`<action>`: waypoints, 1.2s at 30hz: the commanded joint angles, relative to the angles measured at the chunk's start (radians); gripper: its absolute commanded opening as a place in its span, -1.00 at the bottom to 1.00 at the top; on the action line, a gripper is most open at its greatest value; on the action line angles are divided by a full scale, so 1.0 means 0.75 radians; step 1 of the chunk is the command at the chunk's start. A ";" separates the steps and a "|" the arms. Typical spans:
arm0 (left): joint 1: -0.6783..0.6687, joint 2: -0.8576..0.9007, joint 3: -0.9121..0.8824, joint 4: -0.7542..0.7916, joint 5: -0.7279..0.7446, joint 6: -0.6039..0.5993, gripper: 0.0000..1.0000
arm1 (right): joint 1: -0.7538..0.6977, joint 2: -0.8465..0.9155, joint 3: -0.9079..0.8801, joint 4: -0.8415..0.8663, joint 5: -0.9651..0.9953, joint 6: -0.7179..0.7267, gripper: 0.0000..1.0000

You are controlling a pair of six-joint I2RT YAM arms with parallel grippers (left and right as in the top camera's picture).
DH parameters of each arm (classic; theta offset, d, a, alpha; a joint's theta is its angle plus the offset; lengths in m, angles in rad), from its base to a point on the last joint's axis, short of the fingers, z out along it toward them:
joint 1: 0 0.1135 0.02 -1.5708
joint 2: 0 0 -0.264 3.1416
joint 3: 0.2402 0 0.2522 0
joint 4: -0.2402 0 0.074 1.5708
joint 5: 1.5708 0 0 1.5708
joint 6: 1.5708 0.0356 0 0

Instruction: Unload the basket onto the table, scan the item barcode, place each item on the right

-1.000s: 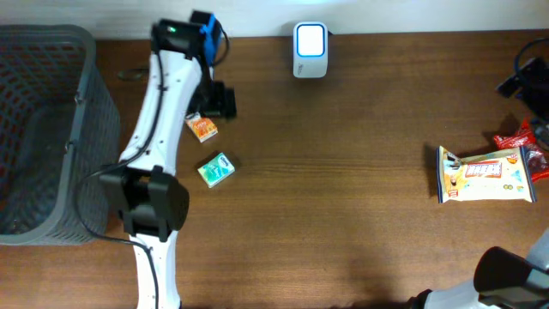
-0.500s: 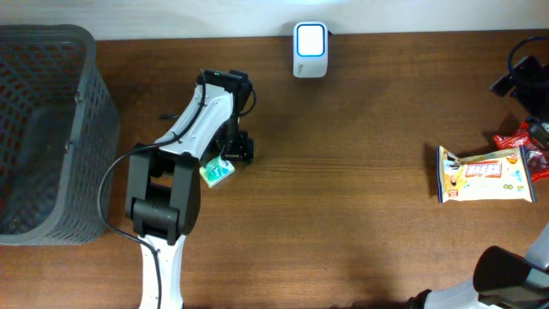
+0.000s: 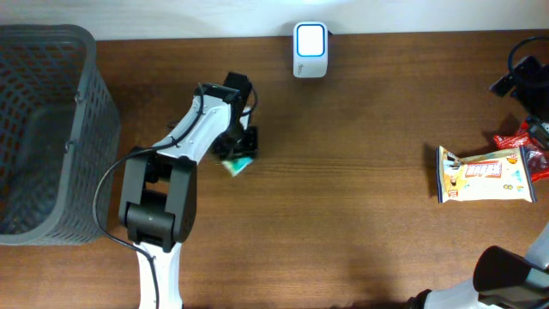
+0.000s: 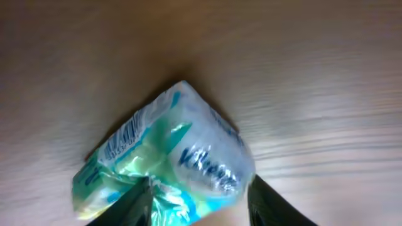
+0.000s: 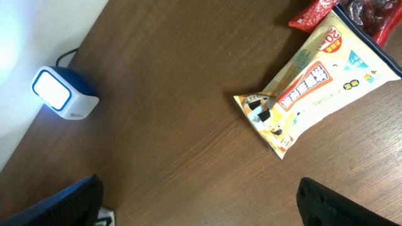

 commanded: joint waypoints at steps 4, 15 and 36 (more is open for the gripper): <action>-0.074 0.078 0.036 0.147 0.461 0.013 0.15 | 0.005 -0.006 -0.001 -0.001 -0.012 0.007 0.97; -0.073 0.054 0.359 -0.154 0.171 0.159 -0.15 | 0.005 -0.006 -0.001 -0.001 -0.012 0.007 0.97; -0.222 0.062 0.129 0.017 -0.096 -0.055 -1.00 | 0.005 -0.006 -0.001 -0.001 -0.012 0.007 0.97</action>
